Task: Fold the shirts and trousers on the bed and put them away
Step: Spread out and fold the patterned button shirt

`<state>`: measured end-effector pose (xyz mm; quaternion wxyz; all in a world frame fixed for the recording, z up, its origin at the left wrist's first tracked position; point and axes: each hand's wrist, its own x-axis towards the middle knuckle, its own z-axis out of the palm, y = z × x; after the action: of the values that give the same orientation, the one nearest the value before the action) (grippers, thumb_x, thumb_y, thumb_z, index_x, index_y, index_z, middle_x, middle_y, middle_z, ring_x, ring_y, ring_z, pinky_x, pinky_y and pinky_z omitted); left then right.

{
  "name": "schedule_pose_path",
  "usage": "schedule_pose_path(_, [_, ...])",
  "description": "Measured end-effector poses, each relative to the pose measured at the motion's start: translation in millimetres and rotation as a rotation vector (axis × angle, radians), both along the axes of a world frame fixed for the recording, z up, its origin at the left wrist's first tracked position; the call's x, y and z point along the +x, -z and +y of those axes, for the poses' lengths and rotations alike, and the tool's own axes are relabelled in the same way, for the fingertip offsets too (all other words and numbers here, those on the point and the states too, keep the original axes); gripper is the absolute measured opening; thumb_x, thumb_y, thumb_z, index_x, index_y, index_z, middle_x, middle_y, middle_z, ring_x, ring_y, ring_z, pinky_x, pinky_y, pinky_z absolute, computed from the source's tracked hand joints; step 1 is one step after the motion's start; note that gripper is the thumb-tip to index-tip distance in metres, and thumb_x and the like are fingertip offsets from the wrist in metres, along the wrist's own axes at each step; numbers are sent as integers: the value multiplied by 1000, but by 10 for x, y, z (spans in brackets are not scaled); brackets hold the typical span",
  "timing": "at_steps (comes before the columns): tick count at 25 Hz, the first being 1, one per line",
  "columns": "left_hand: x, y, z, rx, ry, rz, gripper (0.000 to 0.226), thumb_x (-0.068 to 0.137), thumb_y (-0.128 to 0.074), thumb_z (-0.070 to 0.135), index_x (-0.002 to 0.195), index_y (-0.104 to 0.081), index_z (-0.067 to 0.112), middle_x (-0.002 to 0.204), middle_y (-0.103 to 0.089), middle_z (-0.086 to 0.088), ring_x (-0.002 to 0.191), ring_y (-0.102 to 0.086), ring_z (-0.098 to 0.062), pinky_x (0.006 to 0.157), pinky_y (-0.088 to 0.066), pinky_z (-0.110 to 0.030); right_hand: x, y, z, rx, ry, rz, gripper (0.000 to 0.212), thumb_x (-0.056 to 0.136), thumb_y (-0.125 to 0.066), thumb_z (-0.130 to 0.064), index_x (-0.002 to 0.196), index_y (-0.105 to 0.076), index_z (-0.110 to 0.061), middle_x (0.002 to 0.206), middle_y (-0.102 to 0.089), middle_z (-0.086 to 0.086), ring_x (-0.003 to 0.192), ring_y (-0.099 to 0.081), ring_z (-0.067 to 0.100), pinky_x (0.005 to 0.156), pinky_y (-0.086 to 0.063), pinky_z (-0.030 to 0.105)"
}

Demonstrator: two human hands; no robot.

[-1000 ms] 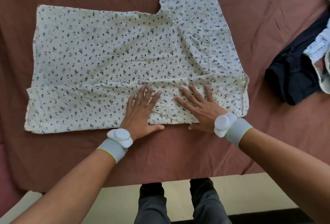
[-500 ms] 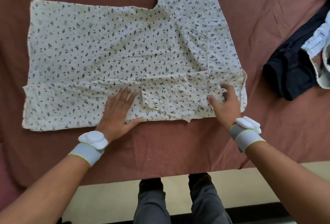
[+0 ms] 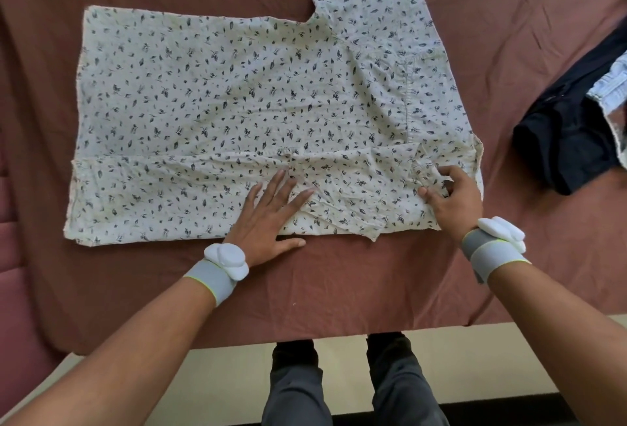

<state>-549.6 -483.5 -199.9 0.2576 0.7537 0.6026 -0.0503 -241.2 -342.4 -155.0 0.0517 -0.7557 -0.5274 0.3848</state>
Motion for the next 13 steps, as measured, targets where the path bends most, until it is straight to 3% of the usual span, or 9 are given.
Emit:
schedule_pose_path(2, [-37,-9,-85,24,-21,-3,88,88,-45,70,155,2,40,165,11,1,151,13,-21,119,-2,-54,-11,-70,-40,130,-117,-68,43,85,-71,-18,124,-53,-14,111,-58,12,102,-56,32,84,-46,38])
schedule_pose_path(4, [9,-60,-41,89,-61,-24,81,90,-39,68,157,-7,36,166,4,1,152,10,-22,119,0,-54,-149,-91,-146,451,-473,-132,50,86,-66,-18,132,-49,-8,132,-49,18,121,-46,35,100,-38,45])
schedule_pose_path(5, [71,-85,33,127,-90,-35,78,92,-38,65,157,-10,33,166,2,1,152,8,-22,119,1,-53,-283,-59,-204,515,-663,-134,55,89,-61,-23,139,-43,-7,143,-39,18,133,-37,35,108,-31,49])
schedule_pose_path(7, [185,-83,203,154,-123,-18,74,95,-34,60,158,-9,29,166,2,1,152,7,-20,119,1,-52,-572,58,-299,414,-987,-179,67,95,-44,-41,152,-23,-13,160,-13,12,148,-11,32,116,-14,57])
schedule_pose_path(9, [233,0,321,116,-132,42,75,96,-29,63,158,-6,26,165,4,3,152,6,-19,120,-2,-54,-644,256,-317,268,-1141,-312,74,95,-25,-58,156,-1,-22,163,8,3,149,9,27,115,-2,63])
schedule_pose_path(13, [201,128,335,56,-122,97,82,93,-30,69,158,-7,23,166,3,2,152,3,-20,120,-8,-56,-374,435,-174,180,-1184,-422,79,92,-14,-70,155,7,-27,162,12,-4,148,14,23,116,3,60])
